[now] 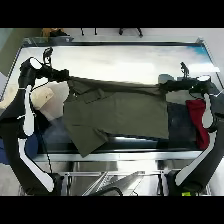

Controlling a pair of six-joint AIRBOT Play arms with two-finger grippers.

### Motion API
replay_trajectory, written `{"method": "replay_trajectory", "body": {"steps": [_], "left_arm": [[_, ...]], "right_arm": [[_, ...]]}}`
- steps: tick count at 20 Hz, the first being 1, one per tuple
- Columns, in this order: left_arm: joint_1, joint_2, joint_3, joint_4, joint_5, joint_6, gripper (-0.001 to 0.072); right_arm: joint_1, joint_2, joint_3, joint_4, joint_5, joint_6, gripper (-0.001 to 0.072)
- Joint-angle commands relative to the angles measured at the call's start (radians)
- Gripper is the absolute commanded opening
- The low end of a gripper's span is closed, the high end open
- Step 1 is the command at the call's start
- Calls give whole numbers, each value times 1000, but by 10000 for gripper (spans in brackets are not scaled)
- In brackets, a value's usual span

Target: Fold the shirts.

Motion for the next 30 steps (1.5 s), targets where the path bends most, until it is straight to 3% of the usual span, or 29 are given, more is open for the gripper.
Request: {"method": "replay_trajectory", "body": {"steps": [1,10,12,13,14,15,16,18,21,23,26,30], "left_arm": [[-22,-4,-24,75,-18,-20,14],[-118,-6,-27,246,23,-48,15],[-137,-6,-26,241,20,-49,18],[-146,-6,-26,242,12,-48,20],[-153,-6,-18,245,-13,-48,244],[-152,-6,-3,245,-47,-50,586],[-150,-6,23,247,-90,-53,602],[-123,0,86,253,-212,-64,604],[-57,89,24,248,-335,-141,604],[-20,184,-129,240,-393,-150,604],[-2,348,-448,241,-375,-150,604],[-2,563,-868,207,-296,-150,604]], "right_arm": [[14,2,4,-103,3,32,16],[47,4,4,-127,-24,32,28],[50,5,6,-127,-24,32,200],[50,10,6,-131,-24,32,208],[48,22,6,-160,-24,45,211],[47,47,6,-241,-24,85,274],[42,79,6,-342,-20,131,323],[32,165,6,-514,4,244,541],[-22,282,0,-547,108,305,474],[-63,339,-73,-539,202,352,474],[-110,448,-375,-503,234,361,474],[-123,583,-788,-475,131,348,474]]}}
